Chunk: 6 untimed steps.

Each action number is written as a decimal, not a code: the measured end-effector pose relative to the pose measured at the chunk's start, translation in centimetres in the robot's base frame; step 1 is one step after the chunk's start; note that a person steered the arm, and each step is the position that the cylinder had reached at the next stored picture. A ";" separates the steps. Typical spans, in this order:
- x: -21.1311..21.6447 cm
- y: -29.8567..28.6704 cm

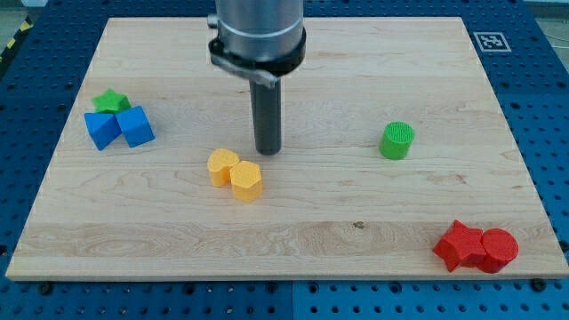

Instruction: Slide heart to the left of hexagon

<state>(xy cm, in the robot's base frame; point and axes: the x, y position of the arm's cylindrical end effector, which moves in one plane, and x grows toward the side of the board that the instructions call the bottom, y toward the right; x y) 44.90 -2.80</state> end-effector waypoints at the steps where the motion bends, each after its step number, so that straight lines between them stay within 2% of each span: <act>1: -2.6 -3.4; 2: -1.8 -6.0; 3: 2.1 -6.1; 4: 5.6 -9.6; 6: 6.9 -19.5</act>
